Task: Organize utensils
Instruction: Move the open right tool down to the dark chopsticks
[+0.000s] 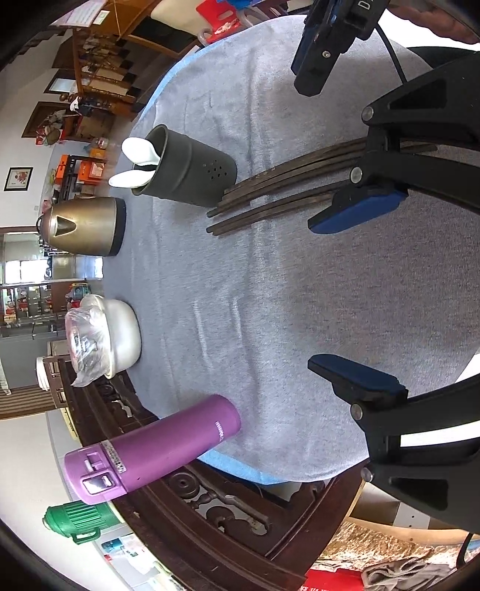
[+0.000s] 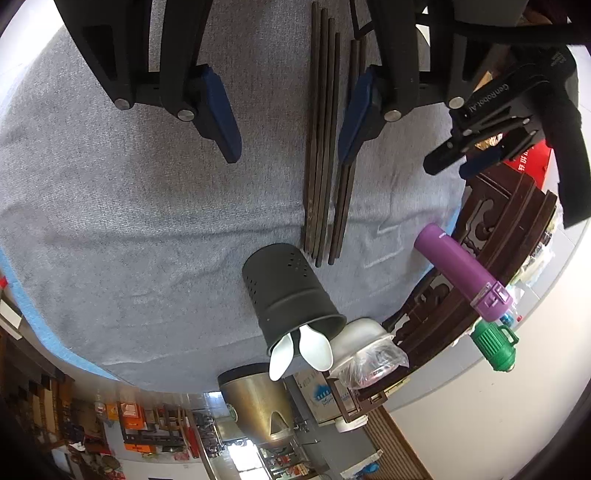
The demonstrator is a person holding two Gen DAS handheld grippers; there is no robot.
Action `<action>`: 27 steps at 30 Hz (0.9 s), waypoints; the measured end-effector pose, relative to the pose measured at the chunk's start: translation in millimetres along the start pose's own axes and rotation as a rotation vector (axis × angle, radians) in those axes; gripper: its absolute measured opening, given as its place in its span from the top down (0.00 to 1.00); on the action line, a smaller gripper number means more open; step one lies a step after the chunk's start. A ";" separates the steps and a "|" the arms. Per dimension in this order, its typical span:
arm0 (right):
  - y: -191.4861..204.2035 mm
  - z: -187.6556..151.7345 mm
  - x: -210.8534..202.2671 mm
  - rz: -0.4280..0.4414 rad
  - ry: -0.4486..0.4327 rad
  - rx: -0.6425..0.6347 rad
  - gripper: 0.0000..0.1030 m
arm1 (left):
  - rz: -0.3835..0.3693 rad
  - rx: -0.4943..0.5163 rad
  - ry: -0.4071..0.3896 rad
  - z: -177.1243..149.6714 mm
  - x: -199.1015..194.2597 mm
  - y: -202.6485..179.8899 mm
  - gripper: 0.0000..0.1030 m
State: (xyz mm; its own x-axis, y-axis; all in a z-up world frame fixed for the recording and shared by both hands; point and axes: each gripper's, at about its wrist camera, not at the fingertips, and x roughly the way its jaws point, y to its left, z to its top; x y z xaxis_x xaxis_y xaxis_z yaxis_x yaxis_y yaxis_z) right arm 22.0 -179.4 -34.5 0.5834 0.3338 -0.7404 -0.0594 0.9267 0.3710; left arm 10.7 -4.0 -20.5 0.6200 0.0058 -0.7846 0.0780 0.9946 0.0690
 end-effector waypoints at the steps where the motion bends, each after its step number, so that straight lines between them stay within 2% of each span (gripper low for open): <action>1: 0.8 0.5 -0.1 0.000 0.001 -0.001 0.43 | 0.001 0.003 -0.004 0.1 -0.8 -0.1 0.33; 13: 9.8 -3.0 14.3 0.028 0.048 -0.001 0.56 | 0.003 0.000 0.002 0.1 1.8 4.2 0.33; 18: 6.2 -1.5 14.3 0.030 0.044 0.009 0.57 | 0.000 0.006 0.013 -0.1 6.7 2.2 0.33; 22: 3.6 6.1 16.6 0.035 0.044 0.016 0.57 | -0.012 0.012 0.028 2.8 13.5 0.4 0.33; 27: 1.6 25.7 31.6 0.070 0.064 0.021 0.60 | -0.061 -0.021 0.062 21.7 33.6 7.5 0.33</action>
State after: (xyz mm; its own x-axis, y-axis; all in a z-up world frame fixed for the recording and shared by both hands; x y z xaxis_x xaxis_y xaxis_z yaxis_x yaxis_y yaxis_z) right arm 61.1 -171.9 -42.9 0.5254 0.4084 -0.7465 -0.0803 0.8972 0.4344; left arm 49.1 1.4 -32.9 0.5647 -0.0488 -0.8238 0.0968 0.9953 0.0075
